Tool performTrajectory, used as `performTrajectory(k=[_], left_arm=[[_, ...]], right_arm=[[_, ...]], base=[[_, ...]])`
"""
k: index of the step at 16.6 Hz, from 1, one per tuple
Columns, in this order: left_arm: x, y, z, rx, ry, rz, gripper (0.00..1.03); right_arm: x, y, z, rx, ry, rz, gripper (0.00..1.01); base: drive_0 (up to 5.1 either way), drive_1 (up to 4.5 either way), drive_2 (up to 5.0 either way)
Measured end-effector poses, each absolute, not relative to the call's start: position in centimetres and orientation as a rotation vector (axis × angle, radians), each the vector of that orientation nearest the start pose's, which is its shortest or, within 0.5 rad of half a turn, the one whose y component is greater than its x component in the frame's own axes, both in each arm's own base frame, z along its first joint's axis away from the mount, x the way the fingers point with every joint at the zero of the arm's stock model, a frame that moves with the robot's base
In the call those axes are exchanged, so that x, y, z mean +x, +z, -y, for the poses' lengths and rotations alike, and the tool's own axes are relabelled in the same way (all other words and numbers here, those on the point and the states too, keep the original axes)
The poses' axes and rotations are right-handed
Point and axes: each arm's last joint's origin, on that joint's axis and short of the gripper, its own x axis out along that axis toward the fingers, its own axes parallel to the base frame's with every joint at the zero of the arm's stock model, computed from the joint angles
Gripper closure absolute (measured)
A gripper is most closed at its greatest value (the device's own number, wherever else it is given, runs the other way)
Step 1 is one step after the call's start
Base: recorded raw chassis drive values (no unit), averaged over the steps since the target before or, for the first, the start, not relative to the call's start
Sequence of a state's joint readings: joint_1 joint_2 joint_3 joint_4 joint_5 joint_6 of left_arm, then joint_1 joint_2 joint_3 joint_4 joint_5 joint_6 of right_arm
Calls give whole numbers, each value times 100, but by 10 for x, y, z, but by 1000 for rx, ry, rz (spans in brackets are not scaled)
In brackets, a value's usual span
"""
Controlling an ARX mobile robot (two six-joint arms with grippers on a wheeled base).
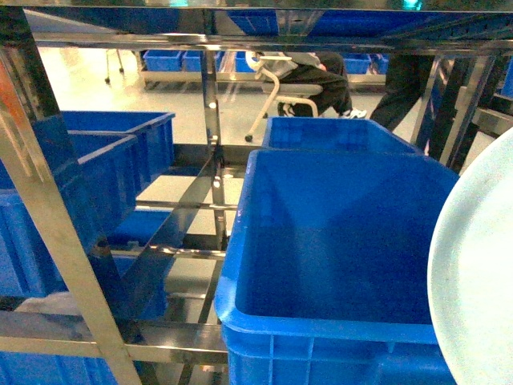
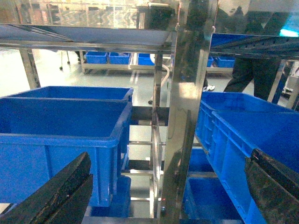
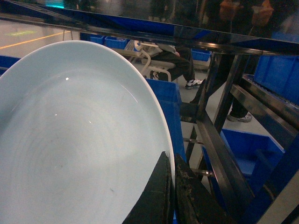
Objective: Place blue tray on left shelf second layer neatly
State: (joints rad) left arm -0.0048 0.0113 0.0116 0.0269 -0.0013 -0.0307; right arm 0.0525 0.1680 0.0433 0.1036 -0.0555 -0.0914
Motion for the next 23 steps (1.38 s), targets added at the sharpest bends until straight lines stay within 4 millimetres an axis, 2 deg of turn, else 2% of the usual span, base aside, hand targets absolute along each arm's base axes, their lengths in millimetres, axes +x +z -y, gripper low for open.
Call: performTrajectory(k=[23], left_arm=[[98,169,0,-31,-4,27,5]], right_arm=[[107,175,-7,-91,109,-16,99]], base=[[0,0,0]])
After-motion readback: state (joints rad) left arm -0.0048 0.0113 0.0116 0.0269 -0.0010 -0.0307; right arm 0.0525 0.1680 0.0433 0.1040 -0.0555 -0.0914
